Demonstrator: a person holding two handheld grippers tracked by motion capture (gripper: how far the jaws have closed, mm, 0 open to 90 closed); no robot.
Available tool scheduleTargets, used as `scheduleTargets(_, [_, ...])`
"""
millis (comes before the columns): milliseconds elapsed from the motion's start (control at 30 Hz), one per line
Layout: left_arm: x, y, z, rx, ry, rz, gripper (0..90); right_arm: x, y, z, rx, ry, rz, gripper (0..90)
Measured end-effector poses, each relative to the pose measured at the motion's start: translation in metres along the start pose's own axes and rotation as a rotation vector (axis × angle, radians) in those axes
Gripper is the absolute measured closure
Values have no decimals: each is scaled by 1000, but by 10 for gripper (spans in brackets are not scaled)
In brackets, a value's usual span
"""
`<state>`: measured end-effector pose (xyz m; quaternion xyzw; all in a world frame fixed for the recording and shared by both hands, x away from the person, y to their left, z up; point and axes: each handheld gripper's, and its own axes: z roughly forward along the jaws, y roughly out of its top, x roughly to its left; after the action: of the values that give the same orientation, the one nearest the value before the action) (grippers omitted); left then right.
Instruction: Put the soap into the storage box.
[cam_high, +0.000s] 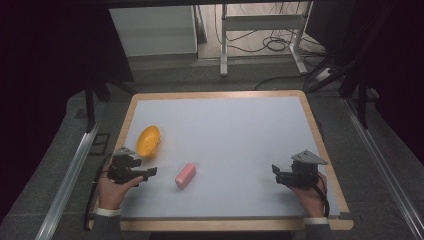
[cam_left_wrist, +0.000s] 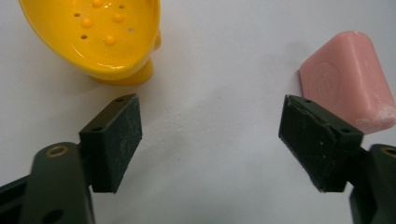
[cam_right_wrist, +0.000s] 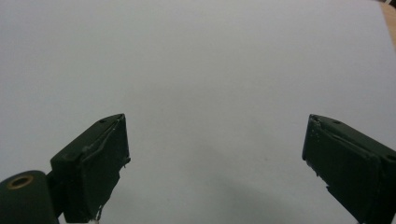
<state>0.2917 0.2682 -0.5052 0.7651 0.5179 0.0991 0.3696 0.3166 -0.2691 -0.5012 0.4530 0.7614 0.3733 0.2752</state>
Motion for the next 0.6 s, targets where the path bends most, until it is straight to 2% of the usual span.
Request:
scheduleTargets(233, [-1, 0, 0, -5, -2, 7, 251, -8, -1, -7, -10, -27, 38, 76])
scheduleTargets(467, [-3, 1, -2, -10, -6, 17, 276, -13, -3, -10, -14, -40, 46, 78])
scheduleTargets(600, [-4, 1, -1, -6, 11, 13, 271, -15, -4, -10, -15, -37, 53, 79])
